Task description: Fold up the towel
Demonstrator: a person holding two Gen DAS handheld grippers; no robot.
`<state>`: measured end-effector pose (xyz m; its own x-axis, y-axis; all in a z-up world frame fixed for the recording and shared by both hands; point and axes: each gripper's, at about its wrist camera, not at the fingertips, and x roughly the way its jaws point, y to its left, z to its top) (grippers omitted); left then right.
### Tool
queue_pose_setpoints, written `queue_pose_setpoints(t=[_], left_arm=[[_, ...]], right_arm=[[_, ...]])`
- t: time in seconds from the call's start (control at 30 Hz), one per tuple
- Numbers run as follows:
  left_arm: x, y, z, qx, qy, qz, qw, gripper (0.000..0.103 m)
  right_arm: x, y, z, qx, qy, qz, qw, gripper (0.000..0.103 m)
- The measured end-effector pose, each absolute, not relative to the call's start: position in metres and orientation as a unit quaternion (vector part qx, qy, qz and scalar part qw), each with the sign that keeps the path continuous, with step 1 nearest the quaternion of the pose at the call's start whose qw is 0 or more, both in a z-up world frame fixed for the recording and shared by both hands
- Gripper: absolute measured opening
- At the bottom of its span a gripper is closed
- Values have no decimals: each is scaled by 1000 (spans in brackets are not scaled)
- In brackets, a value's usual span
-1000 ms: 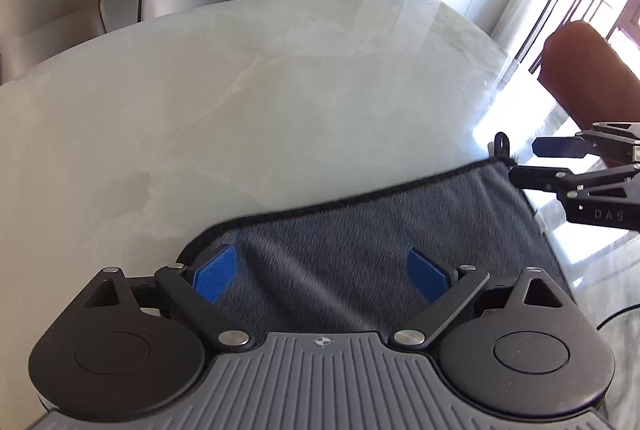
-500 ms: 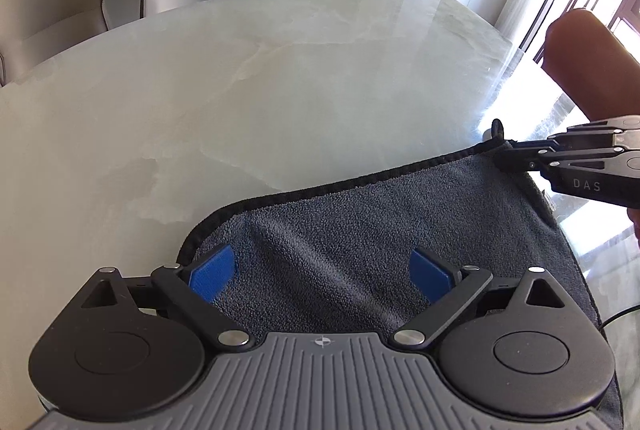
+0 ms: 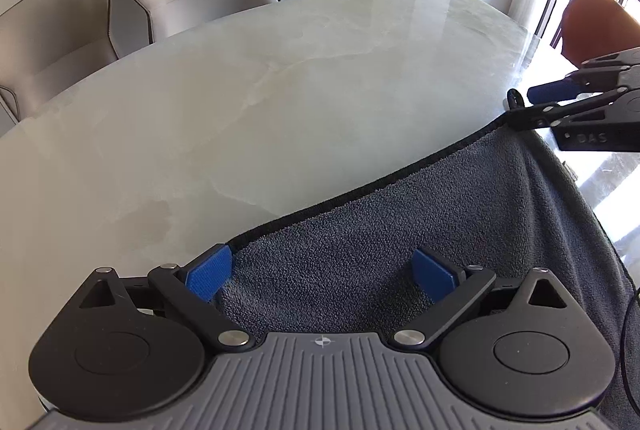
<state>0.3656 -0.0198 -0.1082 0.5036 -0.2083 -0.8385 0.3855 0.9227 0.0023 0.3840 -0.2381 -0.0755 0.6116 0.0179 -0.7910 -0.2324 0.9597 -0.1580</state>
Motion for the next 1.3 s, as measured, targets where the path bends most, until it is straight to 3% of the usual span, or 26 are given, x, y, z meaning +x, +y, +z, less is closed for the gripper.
queue_pose_setpoints(t=[0.17, 0.5, 0.73, 1.1, 1.17, 1.3], left_arm=[[339, -6, -94, 52, 457, -155, 874, 97], [182, 1, -97, -14, 493, -219, 842, 97], [140, -6, -101, -1, 512, -205, 834, 97], [109, 1, -99, 14, 505, -178, 845, 98], [106, 4, -98, -2, 505, -172, 846, 98], [98, 13, -96, -29, 505, -160, 848, 98]], right_arm=[[311, -242, -53, -63, 451, 166, 875, 40], [149, -218, -71, -41, 547, 256, 796, 41], [113, -208, -71, -118, 535, 230, 805, 44], [82, -224, -69, -82, 549, 154, 817, 46], [80, -230, -69, -63, 556, 146, 816, 54], [76, -241, -66, -13, 551, 131, 824, 54]])
